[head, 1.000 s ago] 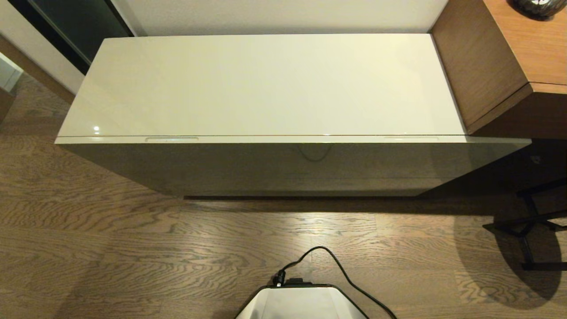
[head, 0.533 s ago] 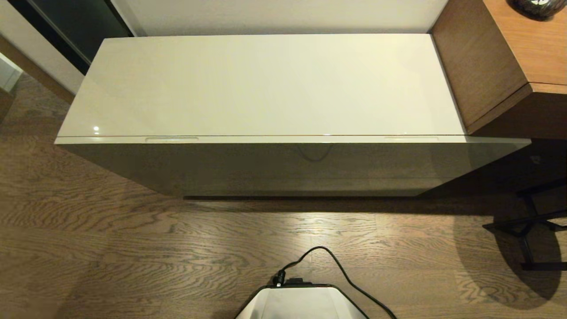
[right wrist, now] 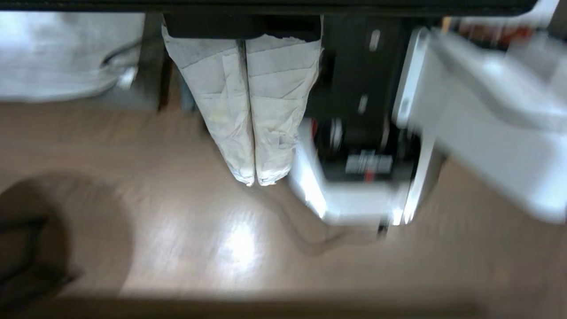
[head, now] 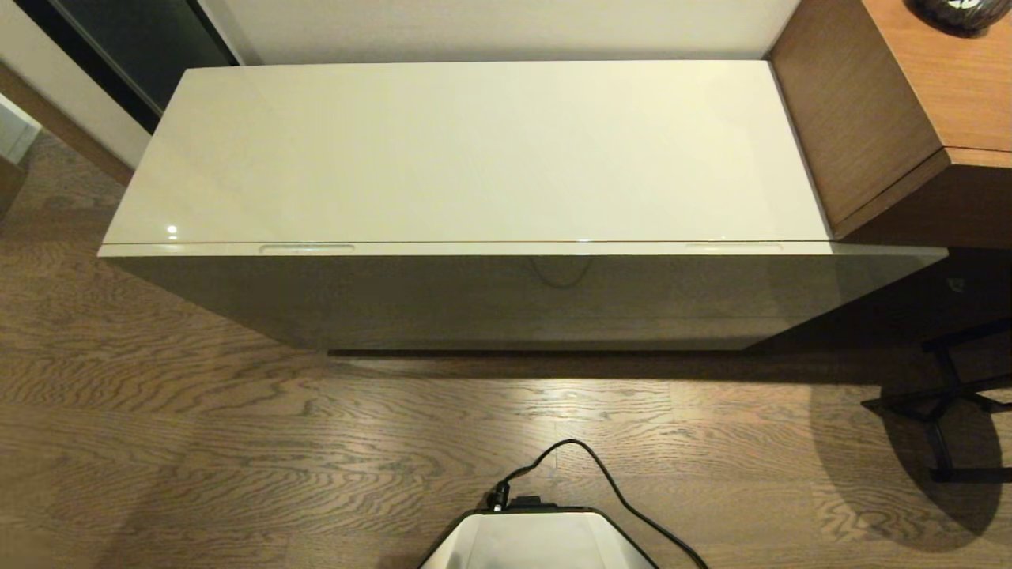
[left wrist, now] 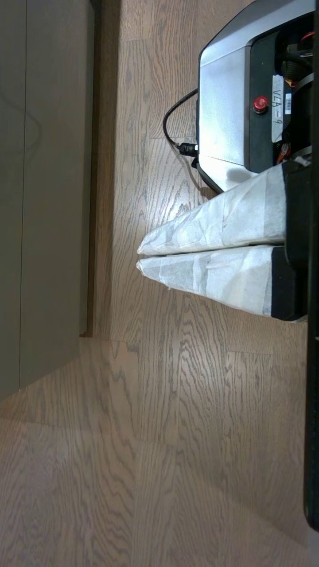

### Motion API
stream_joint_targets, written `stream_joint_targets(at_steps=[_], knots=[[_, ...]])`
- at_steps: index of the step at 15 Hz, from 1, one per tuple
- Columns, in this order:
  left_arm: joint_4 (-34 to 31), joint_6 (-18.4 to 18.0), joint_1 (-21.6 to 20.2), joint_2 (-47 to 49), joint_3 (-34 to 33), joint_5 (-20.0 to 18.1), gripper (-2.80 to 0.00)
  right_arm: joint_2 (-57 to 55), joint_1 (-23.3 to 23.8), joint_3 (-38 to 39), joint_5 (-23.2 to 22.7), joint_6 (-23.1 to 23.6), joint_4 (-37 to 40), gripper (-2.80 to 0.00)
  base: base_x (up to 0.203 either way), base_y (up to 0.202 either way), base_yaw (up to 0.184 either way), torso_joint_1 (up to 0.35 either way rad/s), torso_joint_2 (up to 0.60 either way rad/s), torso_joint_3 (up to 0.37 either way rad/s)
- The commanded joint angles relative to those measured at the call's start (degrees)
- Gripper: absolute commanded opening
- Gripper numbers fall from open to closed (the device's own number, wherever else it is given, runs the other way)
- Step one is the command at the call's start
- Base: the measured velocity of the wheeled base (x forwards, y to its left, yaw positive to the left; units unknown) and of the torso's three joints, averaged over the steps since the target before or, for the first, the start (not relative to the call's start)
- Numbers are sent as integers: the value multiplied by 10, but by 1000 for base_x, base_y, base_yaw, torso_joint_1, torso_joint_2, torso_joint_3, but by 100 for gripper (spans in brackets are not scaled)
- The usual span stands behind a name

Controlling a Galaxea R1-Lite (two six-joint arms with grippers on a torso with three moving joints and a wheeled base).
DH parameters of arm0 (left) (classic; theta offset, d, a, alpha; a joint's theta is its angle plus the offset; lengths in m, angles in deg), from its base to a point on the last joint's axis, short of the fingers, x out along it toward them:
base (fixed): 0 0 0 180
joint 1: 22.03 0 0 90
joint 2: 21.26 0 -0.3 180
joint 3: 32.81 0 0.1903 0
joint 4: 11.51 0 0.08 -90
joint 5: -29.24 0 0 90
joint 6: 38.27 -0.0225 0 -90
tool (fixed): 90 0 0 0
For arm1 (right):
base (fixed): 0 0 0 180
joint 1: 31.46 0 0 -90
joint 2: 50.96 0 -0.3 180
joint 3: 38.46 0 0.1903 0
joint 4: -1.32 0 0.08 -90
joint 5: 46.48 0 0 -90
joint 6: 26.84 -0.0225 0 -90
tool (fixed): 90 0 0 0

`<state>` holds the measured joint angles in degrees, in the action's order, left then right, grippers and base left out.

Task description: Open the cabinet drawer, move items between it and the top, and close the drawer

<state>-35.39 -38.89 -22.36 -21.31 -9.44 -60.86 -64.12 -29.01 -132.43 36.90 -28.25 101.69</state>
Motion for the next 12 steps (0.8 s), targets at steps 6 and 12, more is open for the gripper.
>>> stream_joint_targets(at_steps=[6, 12], knots=[[0, 0, 0, 0, 0, 0, -280, -13, 0, -71, -4, 55, -36, -280, 0, 0, 0, 0, 0, 0], [0, 0, 0, 0, 0, 0, -280, 2, -3, -110, -16, 112, 80, -280, 0, 0, 0, 0, 0, 0]])
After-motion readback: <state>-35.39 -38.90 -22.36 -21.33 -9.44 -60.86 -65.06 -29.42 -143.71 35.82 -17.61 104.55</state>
